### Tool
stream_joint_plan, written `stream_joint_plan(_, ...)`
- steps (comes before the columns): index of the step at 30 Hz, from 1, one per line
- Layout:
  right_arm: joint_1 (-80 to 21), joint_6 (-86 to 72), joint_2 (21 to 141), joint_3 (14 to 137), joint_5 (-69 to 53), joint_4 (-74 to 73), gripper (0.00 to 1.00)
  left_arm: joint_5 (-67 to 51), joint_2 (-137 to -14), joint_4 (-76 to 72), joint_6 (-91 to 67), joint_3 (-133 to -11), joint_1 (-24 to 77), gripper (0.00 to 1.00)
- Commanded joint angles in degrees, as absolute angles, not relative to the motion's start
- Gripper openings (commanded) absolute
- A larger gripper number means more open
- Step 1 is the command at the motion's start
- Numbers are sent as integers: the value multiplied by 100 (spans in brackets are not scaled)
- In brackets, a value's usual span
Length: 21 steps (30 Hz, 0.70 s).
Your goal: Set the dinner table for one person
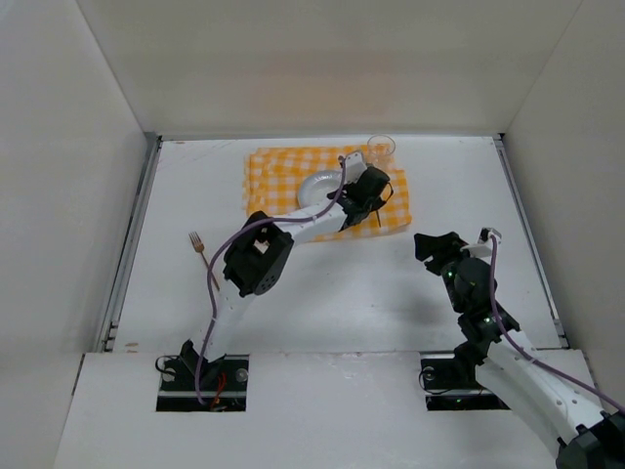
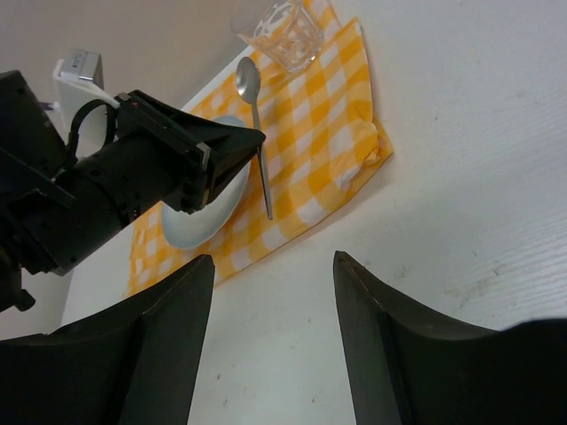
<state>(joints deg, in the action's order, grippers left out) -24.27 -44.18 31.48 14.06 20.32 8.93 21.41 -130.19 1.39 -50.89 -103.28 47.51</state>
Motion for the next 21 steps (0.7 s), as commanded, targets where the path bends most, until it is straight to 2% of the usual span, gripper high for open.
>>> stream_joint_plan(1, -2404, -4474, 3103, 1362, 1995, 1011, 62, 1987, -13060, 298, -5028, -10827, 4706, 0)
stream_joint_plan(7, -2404, -4482, 3146, 1362, 1978, 1037, 62, 1793, -13429, 650, -4773, -11337, 4592, 0)
stream_joint_plan(21, -2404, -4474, 3199, 1380, 1995, 1090, 62, 1397, -13869, 747, -4509, -11619, 4416, 2)
